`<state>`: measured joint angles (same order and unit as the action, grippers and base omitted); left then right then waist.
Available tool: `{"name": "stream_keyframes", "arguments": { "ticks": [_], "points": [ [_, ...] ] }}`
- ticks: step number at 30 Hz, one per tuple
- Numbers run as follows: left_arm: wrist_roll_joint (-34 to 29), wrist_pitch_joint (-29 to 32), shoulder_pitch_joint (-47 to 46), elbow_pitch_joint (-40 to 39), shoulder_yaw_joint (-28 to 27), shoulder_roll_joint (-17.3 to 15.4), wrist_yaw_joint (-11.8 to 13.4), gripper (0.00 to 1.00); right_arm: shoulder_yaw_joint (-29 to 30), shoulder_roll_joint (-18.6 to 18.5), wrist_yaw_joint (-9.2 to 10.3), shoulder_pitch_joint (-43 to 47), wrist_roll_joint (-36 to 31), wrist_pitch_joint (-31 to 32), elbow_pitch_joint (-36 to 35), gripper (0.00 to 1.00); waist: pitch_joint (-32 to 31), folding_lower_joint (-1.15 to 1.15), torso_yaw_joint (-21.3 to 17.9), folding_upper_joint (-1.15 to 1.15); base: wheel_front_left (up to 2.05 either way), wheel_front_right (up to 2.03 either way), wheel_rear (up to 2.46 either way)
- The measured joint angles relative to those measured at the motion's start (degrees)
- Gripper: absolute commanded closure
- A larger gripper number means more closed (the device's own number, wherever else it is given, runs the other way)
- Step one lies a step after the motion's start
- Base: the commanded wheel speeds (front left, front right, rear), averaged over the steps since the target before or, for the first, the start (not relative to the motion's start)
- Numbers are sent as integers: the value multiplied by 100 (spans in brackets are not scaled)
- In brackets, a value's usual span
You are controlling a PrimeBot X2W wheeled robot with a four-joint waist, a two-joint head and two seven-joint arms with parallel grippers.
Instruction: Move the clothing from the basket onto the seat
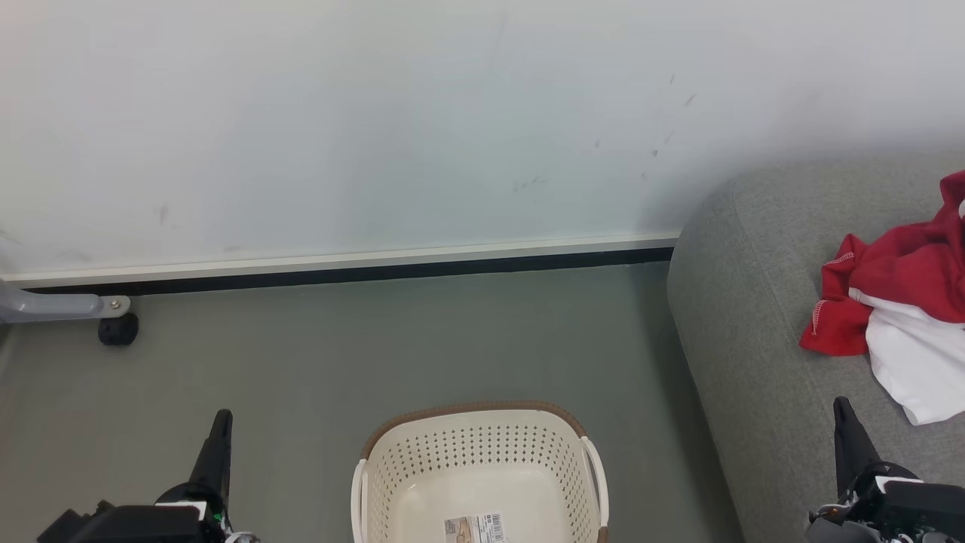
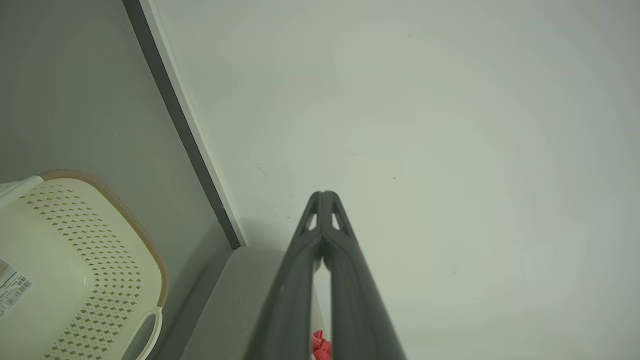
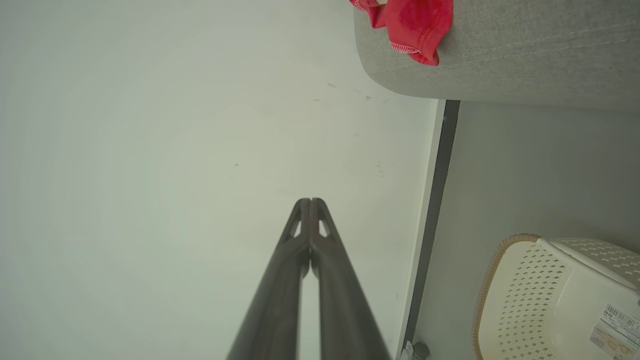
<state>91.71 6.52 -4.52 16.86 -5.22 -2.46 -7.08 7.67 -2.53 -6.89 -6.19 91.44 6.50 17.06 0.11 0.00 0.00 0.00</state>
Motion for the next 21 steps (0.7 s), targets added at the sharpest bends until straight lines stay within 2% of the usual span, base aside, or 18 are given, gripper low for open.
{"name": "stream_keyframes", "arguments": {
  "ticks": [21],
  "points": [
    [0,0,0,-1,0,0,0,100,0,0,-1,1,1,0,-1,100,0,0,0,0,0,0,0]
  ]
}}
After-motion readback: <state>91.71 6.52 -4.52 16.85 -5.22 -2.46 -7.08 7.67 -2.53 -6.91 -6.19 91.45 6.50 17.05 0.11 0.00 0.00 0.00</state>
